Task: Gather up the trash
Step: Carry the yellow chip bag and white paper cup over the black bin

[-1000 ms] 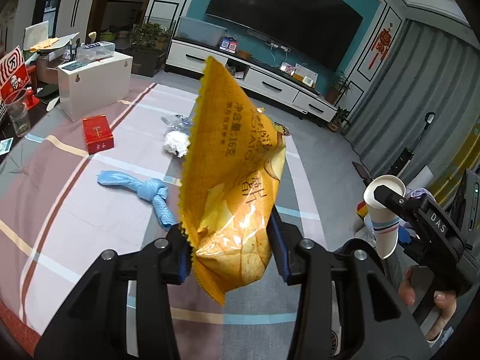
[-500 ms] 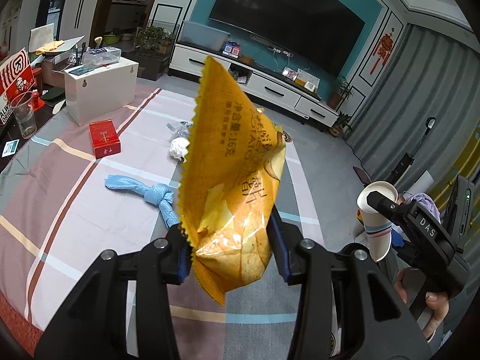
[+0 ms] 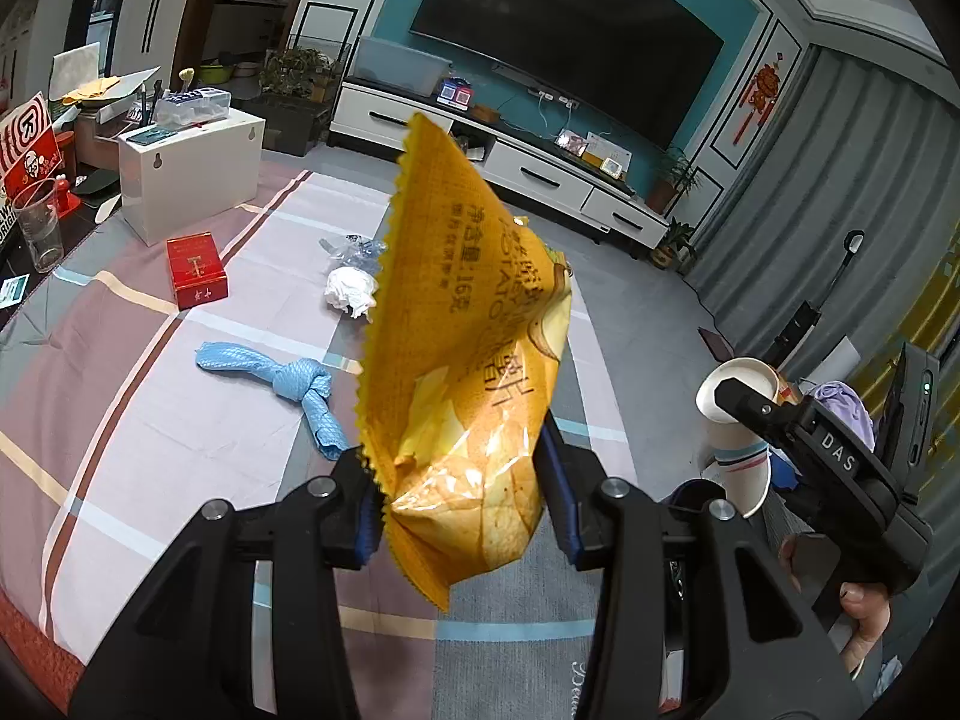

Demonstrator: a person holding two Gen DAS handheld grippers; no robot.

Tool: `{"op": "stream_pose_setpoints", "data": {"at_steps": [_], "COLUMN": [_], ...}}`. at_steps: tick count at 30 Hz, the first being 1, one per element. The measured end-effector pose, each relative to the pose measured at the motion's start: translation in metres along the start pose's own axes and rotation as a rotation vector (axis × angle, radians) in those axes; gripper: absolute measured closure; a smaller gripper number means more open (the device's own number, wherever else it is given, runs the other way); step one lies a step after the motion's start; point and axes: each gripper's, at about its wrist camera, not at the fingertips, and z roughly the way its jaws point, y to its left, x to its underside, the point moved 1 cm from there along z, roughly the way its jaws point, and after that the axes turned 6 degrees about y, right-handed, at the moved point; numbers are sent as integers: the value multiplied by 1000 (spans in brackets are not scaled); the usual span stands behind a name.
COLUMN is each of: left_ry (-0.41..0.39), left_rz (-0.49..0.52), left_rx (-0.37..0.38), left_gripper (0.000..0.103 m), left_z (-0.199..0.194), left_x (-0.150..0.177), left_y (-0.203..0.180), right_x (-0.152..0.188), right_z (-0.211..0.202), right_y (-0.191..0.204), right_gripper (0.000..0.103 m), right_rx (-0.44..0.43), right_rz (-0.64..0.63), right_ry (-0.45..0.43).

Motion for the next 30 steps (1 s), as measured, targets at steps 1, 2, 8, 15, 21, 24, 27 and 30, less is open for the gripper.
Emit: {"op": "stream_pose_setpoints", "data": {"at_steps": [1,2,8,15,21,24,27,30], "left_ry": [0,1,0,-8,-3,0,5,11], "left_rz": [0,2,-9,0,6,11,19,32], "left_rx": [1,4,13,17,23,27,35,42], "left_gripper": [58,58,58,58,58,58,58,58], "left_z": [0,0,-1,-4,-2,0,3,6], "left_x": [-1,-1,-2,0,0,-1,-2,-2], "left_y": [1,2,5,2,1,-2,-5,-10], "right_x": [0,0,0,1,1,1,2,1], "right_z": [0,1,2,3,2,1,-1,-3], "right_y": [1,1,2,2,1,-1,-3,-8], "right_gripper": [12,12,12,12,12,12,12,12], "right_rx": [1,3,10,12,17,20,24,29], "right_rz": [-2,-2,-9,-15,-15,-11,-6,2], "right_ry": [1,2,3,6,7,5,1,-4]}}
